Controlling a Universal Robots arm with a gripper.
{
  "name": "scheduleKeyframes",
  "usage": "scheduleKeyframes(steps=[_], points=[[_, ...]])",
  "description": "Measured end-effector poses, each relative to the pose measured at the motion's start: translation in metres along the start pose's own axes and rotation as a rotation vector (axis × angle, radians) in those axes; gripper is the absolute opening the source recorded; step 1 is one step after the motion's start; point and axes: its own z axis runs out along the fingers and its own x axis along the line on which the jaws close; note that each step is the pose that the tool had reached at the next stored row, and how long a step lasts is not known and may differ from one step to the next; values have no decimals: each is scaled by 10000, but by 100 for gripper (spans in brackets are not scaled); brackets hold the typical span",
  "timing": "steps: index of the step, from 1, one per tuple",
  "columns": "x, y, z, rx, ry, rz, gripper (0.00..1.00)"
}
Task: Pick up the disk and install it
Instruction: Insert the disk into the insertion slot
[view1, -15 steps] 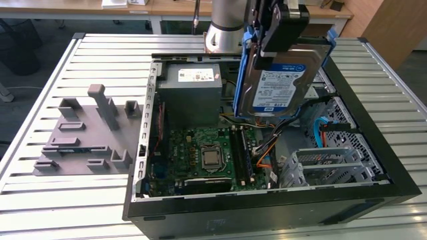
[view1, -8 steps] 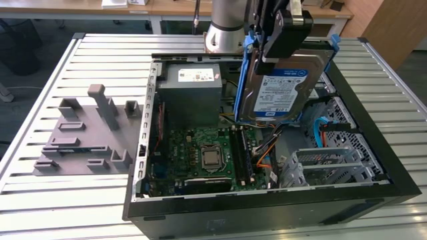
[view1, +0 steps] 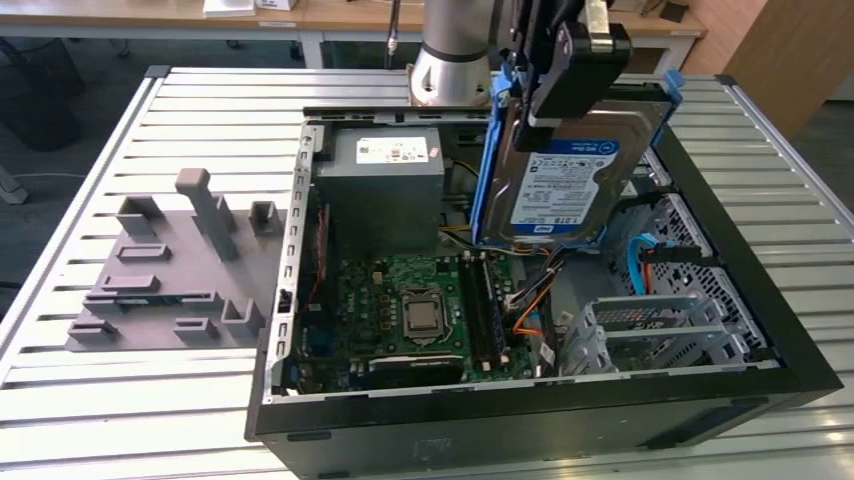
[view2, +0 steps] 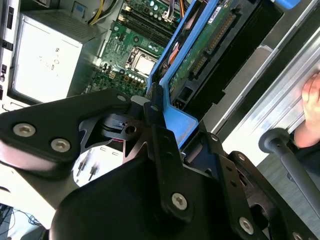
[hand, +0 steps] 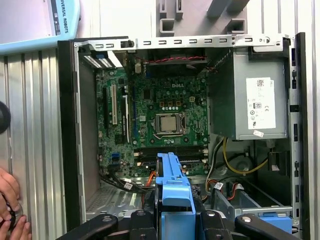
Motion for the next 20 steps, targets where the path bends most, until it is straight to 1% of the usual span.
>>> scheduleKeyframes(steps=[7,10,14,16,20], points=[[95,-4,15,0,-2,0,36],[100,-9,19,0,-2,0,36],[98,-63,23,0,-2,0,36],[99,-76,27,0,0,0,36],[136,-81,38,0,-1,0,36]])
